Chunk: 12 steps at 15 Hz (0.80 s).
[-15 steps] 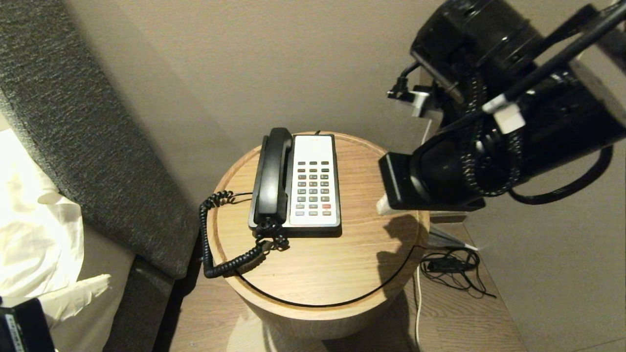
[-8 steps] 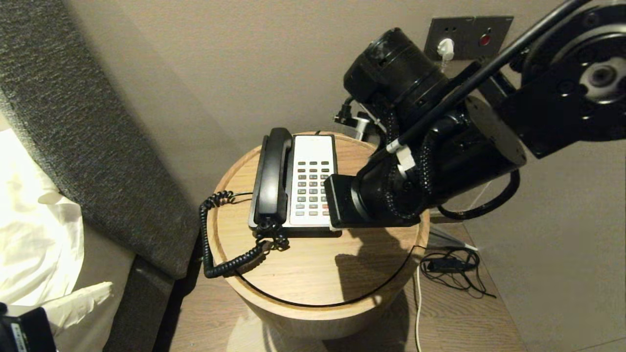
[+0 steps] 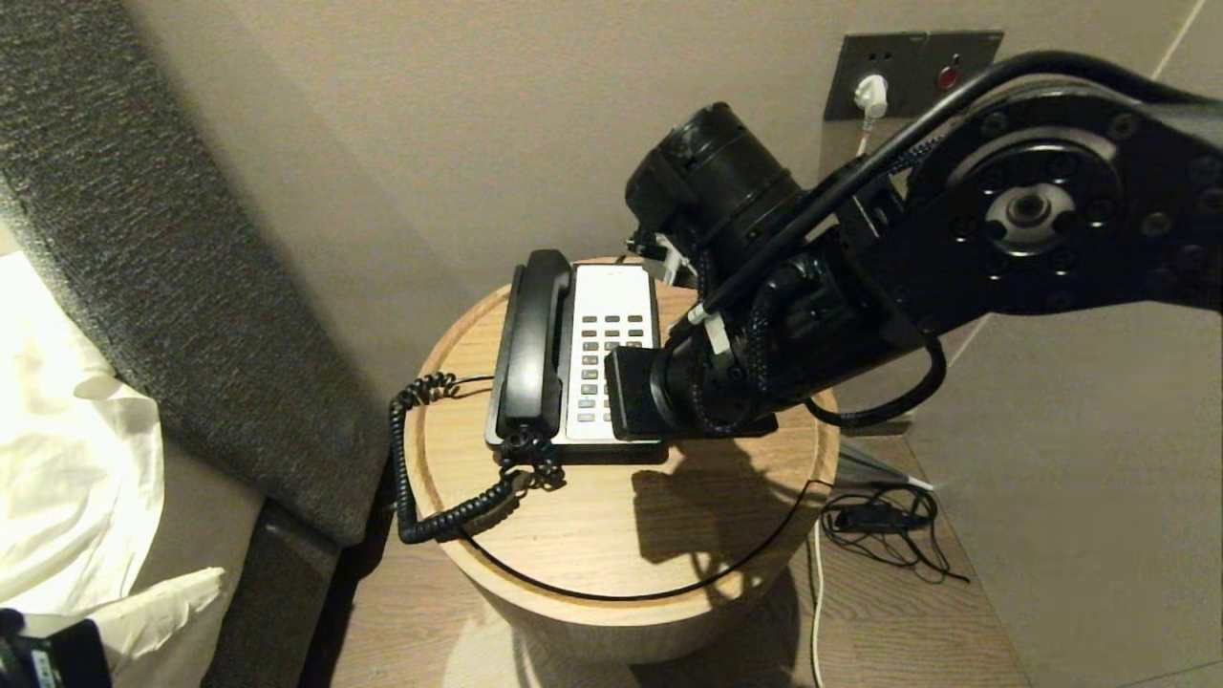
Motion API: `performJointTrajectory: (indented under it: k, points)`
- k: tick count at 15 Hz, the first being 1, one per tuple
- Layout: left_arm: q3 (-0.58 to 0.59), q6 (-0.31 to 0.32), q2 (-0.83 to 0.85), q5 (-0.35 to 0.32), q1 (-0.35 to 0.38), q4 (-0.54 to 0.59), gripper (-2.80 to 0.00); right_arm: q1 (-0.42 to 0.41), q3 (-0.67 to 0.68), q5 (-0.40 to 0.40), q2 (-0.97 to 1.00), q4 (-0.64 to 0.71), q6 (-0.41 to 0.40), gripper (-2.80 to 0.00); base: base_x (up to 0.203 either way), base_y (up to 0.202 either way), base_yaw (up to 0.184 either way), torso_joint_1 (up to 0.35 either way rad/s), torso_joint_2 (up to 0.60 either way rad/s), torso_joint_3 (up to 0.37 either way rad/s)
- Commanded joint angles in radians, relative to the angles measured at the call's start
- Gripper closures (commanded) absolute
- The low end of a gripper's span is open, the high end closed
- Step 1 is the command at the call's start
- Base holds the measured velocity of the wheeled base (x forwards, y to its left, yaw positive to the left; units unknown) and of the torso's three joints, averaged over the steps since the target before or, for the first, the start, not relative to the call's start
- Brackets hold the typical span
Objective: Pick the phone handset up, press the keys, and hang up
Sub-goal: End the call using the dial pad
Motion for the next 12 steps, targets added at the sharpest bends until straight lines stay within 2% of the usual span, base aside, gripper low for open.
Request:
performJointTrajectory:
  k: [1, 5, 12]
  points:
    - [0.001, -0.011, 0.001, 0.001, 0.000, 0.002, 0.00, -0.006, -0.001, -0.025, 0.016, 0.001, -0.005, 0.00, 0.000, 0.000, 0.000, 0.000, 0.00, 0.000]
    - [0.012, -0.011, 0.001, 0.001, 0.000, 0.002, 0.00, -0.028, -0.001, -0.054, 0.023, -0.025, -0.031, 0.00, 0.000, 0.000, 0.000, 0.000, 0.00, 0.000]
    - [0.020, -0.012, 0.001, 0.001, 0.000, 0.002, 0.00, -0.036, -0.001, -0.056, 0.039, -0.061, -0.044, 0.00, 0.000, 0.000, 0.000, 0.000, 0.00, 0.000]
